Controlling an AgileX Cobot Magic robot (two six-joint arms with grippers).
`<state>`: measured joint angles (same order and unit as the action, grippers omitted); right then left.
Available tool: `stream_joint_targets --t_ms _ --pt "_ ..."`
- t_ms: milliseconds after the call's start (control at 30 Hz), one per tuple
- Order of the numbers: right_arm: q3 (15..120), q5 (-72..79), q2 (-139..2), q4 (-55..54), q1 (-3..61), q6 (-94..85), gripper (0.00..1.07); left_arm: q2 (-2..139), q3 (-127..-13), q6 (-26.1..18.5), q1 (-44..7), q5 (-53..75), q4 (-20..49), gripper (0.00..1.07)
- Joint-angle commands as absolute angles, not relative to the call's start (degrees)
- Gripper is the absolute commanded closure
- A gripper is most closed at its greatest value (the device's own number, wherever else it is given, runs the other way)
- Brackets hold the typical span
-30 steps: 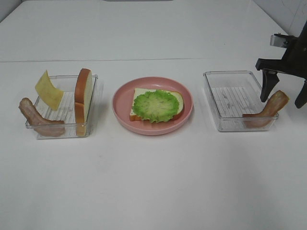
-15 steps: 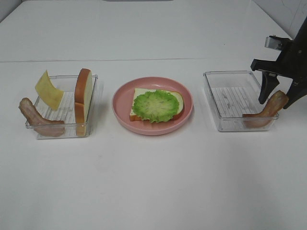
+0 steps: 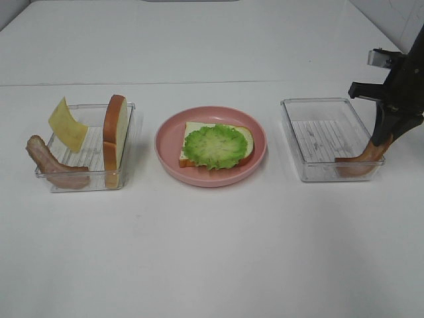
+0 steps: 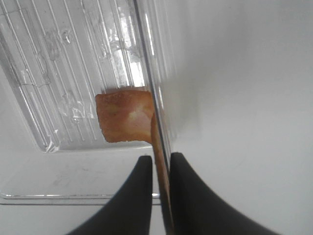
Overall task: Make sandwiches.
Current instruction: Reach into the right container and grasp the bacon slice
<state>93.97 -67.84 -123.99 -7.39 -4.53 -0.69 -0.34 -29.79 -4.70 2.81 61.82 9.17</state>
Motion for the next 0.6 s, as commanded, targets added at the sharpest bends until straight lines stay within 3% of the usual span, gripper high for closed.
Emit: stream_joint_targets --t_ms 33,467,533,600 --pt "93.51 -68.47 -123.42 -6.99 -4.81 -1.26 0.96 -1.15 -29.56 -4.47 2.64 61.59 8.94 0.04" --pt "93.51 -70.19 -123.42 -8.31 -4.81 -1.26 0.97 -1.15 -29.56 -4.47 2.64 61.59 8.94 0.04" --pt "93.51 -70.59 -123.42 -8.25 -4.81 -1.26 1.07 -1.15 -29.56 -4.47 2.64 61.59 8.94 0.04" --pt "93.51 -70.76 -123.42 -8.14 -4.81 -1.26 1.07 -1.15 -29.56 -4.47 2.64 61.59 8.94 0.04"
